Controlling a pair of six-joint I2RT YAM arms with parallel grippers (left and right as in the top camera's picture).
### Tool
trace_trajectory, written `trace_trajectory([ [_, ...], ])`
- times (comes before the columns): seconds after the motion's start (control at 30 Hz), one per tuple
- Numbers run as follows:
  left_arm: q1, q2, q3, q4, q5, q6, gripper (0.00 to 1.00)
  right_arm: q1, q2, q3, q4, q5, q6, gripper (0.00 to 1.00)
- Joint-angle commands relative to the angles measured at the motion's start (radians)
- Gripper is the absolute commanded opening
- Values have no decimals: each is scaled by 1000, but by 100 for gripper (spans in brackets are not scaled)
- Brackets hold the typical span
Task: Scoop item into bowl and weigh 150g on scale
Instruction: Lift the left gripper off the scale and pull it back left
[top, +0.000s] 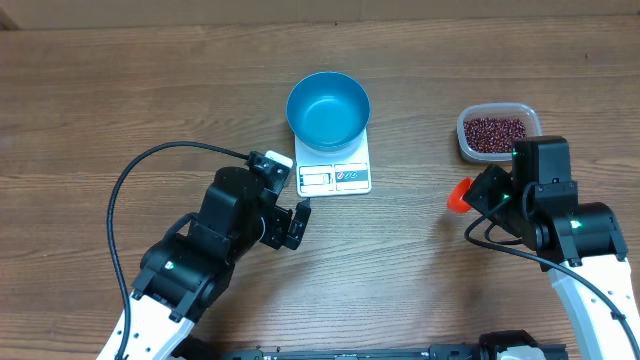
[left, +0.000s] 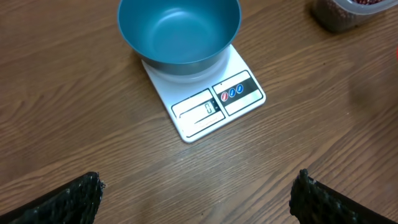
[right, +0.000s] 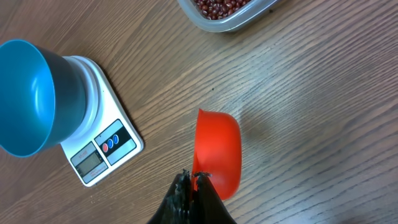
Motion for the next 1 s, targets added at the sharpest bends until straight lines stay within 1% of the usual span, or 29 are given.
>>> trace_trajectory([
  [0.0, 2, 25, -10, 11, 10, -3, 99, -4, -7, 33, 6, 10, -1, 4],
  [0.13, 2, 51, -10, 62, 8, -2, 99, -4, -7, 33, 6, 10, -1, 4],
  [0.2, 2, 58, -8, 102, 10, 32, 99, -4, -7, 33, 6, 10, -1, 4],
  [0.3, 2, 59, 18, 106, 8, 90, 99, -4, -7, 33, 10, 10, -1, 4],
  [0.43, 2, 82, 88, 80, 8, 134, 100, -4, -7, 33, 11, 10, -1, 4],
  [0.57, 14, 196, 206, -30, 8, 139, 100, -4, -7, 33, 11, 10, -1, 4],
  [0.67, 14, 249, 262, -61, 8, 117, 100, -4, -7, 33, 11, 10, -1, 4],
  [0.8, 14, 254, 267, -59, 6, 103, 100, -4, -7, 33, 11, 11, -1, 4],
  [0.93, 14, 254, 267, -77, -64, -42, 99, -4, -7, 33, 11, 11, -1, 4],
  [0.97, 14, 254, 267, -74, -61, -44, 99, -4, -7, 33, 11, 10, -1, 4],
])
